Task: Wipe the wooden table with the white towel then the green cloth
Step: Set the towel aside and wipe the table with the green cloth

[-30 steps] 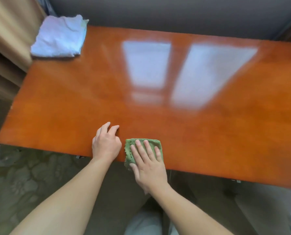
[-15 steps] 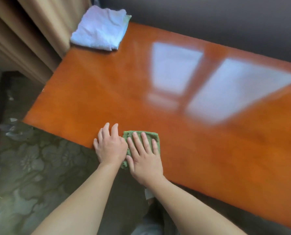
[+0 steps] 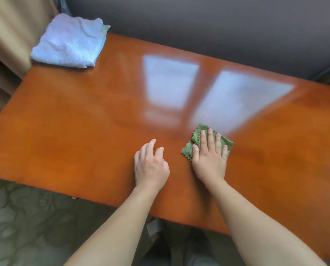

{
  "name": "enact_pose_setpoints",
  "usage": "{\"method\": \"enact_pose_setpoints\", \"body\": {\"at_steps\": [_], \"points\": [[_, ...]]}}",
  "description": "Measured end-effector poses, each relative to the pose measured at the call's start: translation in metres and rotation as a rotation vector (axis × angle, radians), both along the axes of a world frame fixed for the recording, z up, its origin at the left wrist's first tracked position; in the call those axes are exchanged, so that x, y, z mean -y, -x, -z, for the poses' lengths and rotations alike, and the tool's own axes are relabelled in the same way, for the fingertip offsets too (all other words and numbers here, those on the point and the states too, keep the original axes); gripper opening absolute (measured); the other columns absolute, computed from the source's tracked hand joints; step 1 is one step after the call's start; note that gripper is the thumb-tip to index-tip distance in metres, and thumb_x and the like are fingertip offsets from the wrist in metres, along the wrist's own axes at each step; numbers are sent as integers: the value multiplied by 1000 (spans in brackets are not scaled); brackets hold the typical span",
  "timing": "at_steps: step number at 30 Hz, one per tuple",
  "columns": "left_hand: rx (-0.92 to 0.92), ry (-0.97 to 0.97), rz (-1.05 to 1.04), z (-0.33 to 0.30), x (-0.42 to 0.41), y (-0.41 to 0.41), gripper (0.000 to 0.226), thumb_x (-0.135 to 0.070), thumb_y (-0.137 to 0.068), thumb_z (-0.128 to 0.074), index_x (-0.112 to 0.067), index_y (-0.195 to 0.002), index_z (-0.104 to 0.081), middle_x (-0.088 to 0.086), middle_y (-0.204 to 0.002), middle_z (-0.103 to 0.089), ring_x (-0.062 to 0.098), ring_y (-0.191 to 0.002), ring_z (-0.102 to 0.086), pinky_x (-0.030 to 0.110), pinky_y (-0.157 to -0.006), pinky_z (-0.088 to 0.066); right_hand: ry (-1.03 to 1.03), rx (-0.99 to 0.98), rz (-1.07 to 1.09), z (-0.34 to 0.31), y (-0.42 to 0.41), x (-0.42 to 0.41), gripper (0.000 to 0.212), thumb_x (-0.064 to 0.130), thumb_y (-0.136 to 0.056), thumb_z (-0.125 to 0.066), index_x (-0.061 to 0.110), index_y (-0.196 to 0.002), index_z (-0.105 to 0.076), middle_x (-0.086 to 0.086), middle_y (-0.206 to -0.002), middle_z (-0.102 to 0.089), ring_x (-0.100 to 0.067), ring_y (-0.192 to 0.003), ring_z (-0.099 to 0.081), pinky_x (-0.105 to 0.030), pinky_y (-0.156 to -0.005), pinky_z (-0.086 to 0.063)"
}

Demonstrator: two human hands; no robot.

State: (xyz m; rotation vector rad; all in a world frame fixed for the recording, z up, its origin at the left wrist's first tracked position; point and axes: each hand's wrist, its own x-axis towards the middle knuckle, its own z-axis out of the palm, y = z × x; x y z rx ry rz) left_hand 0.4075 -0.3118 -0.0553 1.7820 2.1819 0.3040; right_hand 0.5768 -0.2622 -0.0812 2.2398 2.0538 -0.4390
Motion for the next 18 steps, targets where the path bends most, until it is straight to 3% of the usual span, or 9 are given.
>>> {"method": "enact_pose_setpoints", "body": {"at_steps": [4, 6, 11, 15, 18], "points": [[47, -38, 131, -2, -34, -55, 30, -18, -71, -52, -13, -93, -71, 12, -122, -62, 31, -111, -57, 44, -91, -46, -64, 5, -118, -3, -6, 61, 62, 46, -96, -22, 24, -154, -22, -1, -162, -16, -25, -149, -10, -48, -117, -5], [68, -60, 185, -3, -48, -80, 30, -19, -71, -48, -14, -89, -71, 10, -115, -65, 30, -105, -60, 42, -86, -47, -67, 5, -223, -2, -19, 68, 61, 44, -97, -25, 24, -154, -22, 0, -161, -20, -25, -149, -13, -46, -117, -7], [56, -95, 201, -5, -70, -109, 39, -23, -76, -43, -16, -102, -70, 4, -105, -66, 27, -91, -61, 38, -73, -48, -90, 8, -222, 6, -55, -8, 62, 46, -95, -24, 26, -153, -22, 3, -161, -15, -22, -149, -12, -48, -116, -9], [35, -96, 237, -7, -73, -114, 38, -14, -74, -52, -15, -108, -69, 7, -119, -62, 27, -104, -58, 40, -83, -49, -36, 0, -56, 2, -88, -105, 60, 51, -98, -17, 32, -155, -7, 8, -163, 2, -18, -150, 5, -47, -119, 3], [19, -98, 225, -6, -78, -109, 33, -10, -74, -58, -13, -104, -71, 7, -117, -63, 27, -102, -59, 40, -80, -50, -63, -9, -61, 2, -90, -105, 61, 49, -99, -18, 29, -156, -11, 5, -164, -1, -21, -150, 3, -49, -119, 0]]}}
